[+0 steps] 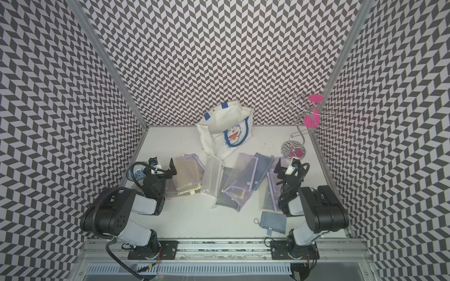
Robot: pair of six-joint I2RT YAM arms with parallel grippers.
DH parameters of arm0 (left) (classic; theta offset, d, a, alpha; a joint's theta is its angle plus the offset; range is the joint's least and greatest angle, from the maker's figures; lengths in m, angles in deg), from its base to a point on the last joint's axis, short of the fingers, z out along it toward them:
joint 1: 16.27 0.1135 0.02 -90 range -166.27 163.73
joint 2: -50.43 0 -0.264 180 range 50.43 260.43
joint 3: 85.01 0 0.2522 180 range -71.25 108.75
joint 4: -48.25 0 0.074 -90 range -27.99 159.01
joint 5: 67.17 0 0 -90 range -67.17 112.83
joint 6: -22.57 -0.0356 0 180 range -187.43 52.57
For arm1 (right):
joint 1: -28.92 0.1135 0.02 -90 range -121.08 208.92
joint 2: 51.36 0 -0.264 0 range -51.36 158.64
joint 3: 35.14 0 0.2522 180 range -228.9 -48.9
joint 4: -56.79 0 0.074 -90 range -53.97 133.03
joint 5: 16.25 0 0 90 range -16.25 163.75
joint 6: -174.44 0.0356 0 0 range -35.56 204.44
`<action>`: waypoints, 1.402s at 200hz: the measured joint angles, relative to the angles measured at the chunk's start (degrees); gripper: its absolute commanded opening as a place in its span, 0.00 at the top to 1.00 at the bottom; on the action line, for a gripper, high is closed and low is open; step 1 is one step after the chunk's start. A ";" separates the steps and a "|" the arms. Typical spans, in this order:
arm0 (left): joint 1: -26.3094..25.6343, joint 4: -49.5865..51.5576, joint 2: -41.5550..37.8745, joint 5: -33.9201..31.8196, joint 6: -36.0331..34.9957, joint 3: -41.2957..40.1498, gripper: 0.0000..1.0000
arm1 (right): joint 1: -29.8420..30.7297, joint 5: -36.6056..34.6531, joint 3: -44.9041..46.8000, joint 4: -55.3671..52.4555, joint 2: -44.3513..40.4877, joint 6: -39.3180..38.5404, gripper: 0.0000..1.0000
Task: Put the pencil pouch into the canvas bag
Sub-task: Pick up the pencil pouch.
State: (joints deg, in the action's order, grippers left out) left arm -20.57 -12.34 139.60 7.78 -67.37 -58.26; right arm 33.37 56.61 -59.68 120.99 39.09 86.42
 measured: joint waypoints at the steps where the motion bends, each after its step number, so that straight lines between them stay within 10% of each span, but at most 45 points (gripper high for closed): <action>1: 0.00 0.00 0.00 0.02 0.00 0.02 0.01 | 0.00 0.00 0.00 0.00 0.00 0.00 0.01; 280: 1.44 1.25 -0.02 3.45 0.90 0.11 0.01 | 0.00 0.00 0.00 0.00 0.00 -0.02 0.01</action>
State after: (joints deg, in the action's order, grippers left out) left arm -19.13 -11.09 139.58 11.23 -66.48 -58.15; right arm 33.37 56.61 -59.68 120.99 39.09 86.40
